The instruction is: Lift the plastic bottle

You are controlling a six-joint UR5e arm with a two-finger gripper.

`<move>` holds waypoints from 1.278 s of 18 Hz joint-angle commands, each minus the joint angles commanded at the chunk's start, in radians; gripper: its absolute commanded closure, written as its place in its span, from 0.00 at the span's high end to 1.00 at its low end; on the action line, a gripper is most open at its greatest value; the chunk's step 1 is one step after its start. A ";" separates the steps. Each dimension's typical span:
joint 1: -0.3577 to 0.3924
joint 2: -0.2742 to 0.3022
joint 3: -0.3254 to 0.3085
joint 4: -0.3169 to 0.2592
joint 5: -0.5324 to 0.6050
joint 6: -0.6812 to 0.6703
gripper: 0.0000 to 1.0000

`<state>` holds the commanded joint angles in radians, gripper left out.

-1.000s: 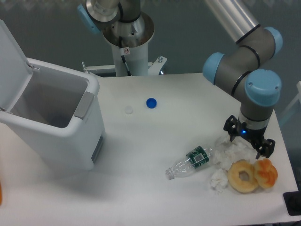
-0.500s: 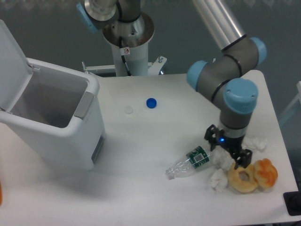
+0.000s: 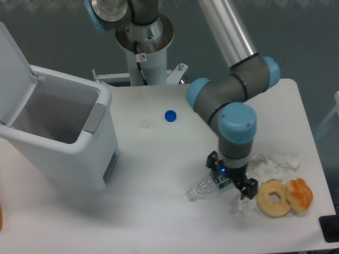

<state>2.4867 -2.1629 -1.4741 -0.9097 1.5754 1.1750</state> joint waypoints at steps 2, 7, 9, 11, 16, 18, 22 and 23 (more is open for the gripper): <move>-0.015 0.000 -0.024 0.000 0.003 -0.005 1.00; -0.038 -0.014 -0.049 0.005 0.002 -0.011 1.00; -0.051 -0.017 -0.052 0.002 0.002 -0.008 1.00; -0.051 -0.020 -0.066 0.003 0.003 -0.002 1.00; -0.051 -0.060 -0.057 0.011 0.012 -0.002 1.00; -0.054 -0.067 -0.057 0.012 0.043 -0.006 0.96; -0.068 -0.075 -0.052 0.012 0.058 -0.011 0.89; -0.068 -0.077 -0.049 0.012 0.058 -0.012 0.89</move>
<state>2.4191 -2.2396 -1.5233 -0.8974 1.6337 1.1628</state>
